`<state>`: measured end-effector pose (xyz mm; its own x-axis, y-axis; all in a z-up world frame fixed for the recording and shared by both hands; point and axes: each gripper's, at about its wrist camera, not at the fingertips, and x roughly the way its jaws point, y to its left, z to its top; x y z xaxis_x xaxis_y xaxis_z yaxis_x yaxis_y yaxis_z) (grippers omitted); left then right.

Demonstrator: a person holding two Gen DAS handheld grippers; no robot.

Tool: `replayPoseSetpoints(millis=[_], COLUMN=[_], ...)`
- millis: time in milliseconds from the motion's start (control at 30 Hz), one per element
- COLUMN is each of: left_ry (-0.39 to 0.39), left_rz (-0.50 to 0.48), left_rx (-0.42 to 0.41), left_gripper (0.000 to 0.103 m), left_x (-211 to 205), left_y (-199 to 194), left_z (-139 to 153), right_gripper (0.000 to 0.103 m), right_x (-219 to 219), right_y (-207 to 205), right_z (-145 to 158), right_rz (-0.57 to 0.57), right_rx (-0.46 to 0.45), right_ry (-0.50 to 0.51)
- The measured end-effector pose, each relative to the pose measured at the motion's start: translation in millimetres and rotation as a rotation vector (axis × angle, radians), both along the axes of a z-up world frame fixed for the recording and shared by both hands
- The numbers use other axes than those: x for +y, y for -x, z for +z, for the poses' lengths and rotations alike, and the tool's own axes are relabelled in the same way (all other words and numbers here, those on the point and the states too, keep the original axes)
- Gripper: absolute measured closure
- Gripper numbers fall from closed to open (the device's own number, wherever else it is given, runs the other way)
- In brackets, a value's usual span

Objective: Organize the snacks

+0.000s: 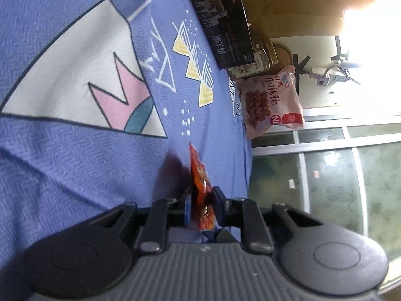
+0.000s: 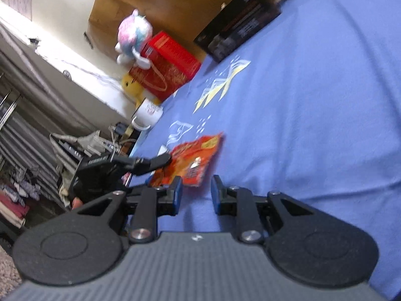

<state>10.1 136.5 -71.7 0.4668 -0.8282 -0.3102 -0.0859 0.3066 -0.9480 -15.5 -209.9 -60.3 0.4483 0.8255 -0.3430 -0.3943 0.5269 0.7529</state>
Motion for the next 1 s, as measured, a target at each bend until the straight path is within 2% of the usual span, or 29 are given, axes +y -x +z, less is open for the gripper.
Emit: replayPoseSetpoints(millis=[100, 167, 233, 333, 500, 633, 733, 867, 967, 1000], left_ry=[-0.014, -0.066, -0.162, -0.302, -0.521, -0.624, -0.658, -0.626, -0.642, -0.653], left_rz=[-0.007, -0.007, -0.016, -0.044, -0.084, -0.111, -0.129, -0.185, -0.240, -0.249], left_rx=[-0.014, -0.037, -0.078, -0.152, -0.254, -0.309, -0.354, -0.345, -0.363, -0.374], left_gripper=[0.086, 0.086, 0.086, 0.086, 0.082, 0.081, 0.081, 0.081, 0.080, 0.080], left_x=[-0.9, -2.2, -4.4, -17.4, -41.2, -54.3, -63.3, -74.9, -88.5, -92.4], left_y=[1.1, 3.1, 7.2, 13.5, 22.2, 27.0, 27.0, 12.2, 4.2, 3.7], left_z=[1.0, 6.4, 15.9, 30.2, 54.5, 64.1, 66.5, 66.1, 66.7, 67.0], right_gripper=[0.076, 0.080, 0.097, 0.099, 0.099, 0.099, 0.099, 0.099, 0.098, 0.095], right_x=[3.7, 0.9, -2.3, -3.0, 3.2, 6.1, 8.0, 6.4, -2.8, -6.3], right_y=[-11.7, -19.2, -20.4, -16.9, -2.9, 7.0, 9.0, 19.4, 24.7, 23.5], right_z=[-4.6, -8.9, -13.0, -12.7, -3.1, 0.7, 2.6, 8.5, 4.1, 1.2], right_rz=[0.016, 0.008, -0.015, -0.010, -0.001, -0.024, -0.052, -0.113, -0.164, -0.173], right_rx=[0.039, 0.074, 0.093, 0.073, -0.030, -0.081, -0.098, -0.157, -0.152, -0.136], right_ry=[-0.064, -0.118, -0.127, -0.085, 0.040, 0.091, 0.125, 0.186, 0.175, 0.164])
